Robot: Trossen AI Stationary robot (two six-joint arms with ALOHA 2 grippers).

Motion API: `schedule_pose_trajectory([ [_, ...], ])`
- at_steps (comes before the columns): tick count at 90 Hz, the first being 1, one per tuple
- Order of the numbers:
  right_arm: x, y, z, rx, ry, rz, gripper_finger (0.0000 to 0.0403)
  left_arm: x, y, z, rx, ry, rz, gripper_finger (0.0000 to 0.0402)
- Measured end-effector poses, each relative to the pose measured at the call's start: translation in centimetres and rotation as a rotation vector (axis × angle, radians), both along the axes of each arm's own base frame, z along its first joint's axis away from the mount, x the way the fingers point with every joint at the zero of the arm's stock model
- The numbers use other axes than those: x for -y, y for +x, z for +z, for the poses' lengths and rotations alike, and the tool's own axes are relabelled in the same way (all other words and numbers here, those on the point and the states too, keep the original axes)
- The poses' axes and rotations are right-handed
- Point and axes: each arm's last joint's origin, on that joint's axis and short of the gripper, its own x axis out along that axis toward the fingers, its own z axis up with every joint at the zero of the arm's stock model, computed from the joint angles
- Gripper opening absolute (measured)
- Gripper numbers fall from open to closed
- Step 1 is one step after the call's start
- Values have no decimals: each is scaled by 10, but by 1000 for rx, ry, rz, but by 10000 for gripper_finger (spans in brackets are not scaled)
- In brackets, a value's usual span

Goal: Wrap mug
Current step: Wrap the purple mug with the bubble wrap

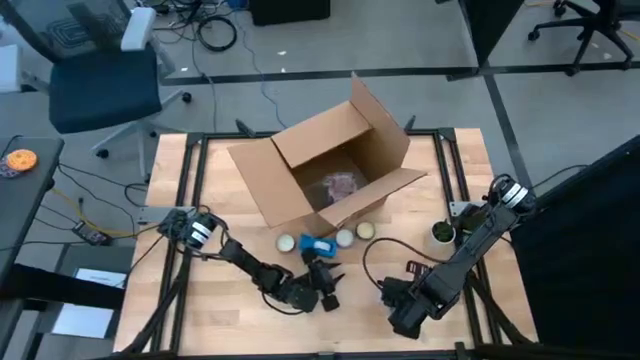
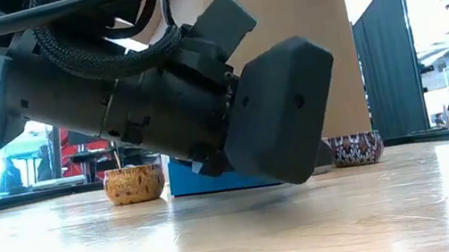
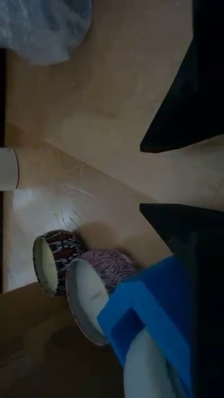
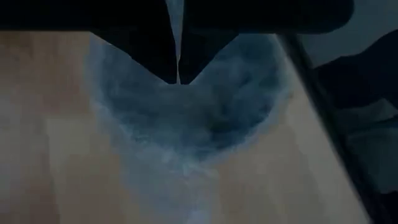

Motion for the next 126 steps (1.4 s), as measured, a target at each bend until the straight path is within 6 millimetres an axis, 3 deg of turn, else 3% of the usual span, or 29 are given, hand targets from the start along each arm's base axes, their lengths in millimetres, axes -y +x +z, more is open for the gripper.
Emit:
schedule_pose_trajectory([
  [7, 3, -1, -18, 8, 49, -9, 0, 0, 0, 0, 0, -1, -2, 129],
  [19, 10, -2, -31, -21, 80, -57, 0, 0, 0, 0, 1, -2, -2, 129],
  [71, 13, 5, -29, 57, 10, -45, 1, 0, 0, 0, 3, -3, -2, 129],
  [87, 12, 6, -27, 48, 18, -58, 24, 0, 0, 0, 3, -3, -2, 129],
  [99, 15, 8, -12, -11, -21, -67, 55, 1, 0, 0, -3, -5, -18, 129],
  [126, 7, 8, 56, 33, -68, -92, 119, 1, 0, 0, -14, 12, -29, 129],
])
